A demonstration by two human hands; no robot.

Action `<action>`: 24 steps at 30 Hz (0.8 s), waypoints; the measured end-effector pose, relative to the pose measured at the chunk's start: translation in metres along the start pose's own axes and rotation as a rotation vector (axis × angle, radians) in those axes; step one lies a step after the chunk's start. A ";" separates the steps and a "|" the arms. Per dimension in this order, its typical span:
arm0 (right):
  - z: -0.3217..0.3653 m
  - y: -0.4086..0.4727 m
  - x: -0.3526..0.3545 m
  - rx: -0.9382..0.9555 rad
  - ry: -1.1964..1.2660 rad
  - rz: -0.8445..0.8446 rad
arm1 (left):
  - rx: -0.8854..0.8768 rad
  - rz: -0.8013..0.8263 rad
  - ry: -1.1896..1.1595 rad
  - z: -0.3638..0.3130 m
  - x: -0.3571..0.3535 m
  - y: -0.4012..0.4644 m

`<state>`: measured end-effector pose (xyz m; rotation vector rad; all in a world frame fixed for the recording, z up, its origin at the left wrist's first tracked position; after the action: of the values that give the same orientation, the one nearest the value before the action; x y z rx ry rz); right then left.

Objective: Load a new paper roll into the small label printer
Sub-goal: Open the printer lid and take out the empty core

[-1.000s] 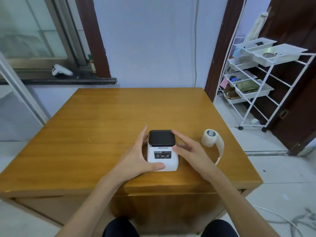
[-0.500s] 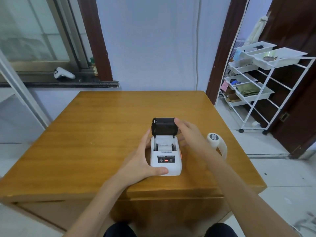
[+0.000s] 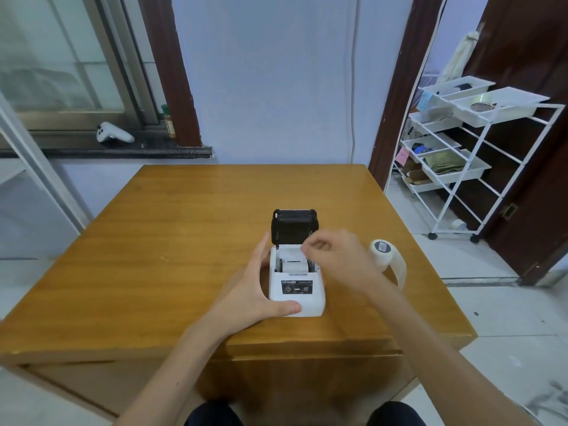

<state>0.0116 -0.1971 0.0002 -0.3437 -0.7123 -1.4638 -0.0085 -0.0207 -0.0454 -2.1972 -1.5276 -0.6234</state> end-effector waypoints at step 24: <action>0.008 0.019 -0.021 -0.027 -0.084 0.341 | 0.004 -0.006 0.014 0.000 0.001 -0.001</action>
<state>0.0294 -0.1742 -0.0030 -0.5231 -0.6643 -1.1419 -0.0091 -0.0196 -0.0443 -2.1814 -1.5279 -0.6353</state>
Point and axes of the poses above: each hand's wrist, its own y-axis towards the middle knuckle, its own x-axis out of the back of the hand, z = x × y, the point moved 6 cm from there along y, towards the middle knuckle, and after that the axes turned 5 degrees about x, right-handed, at the moved point
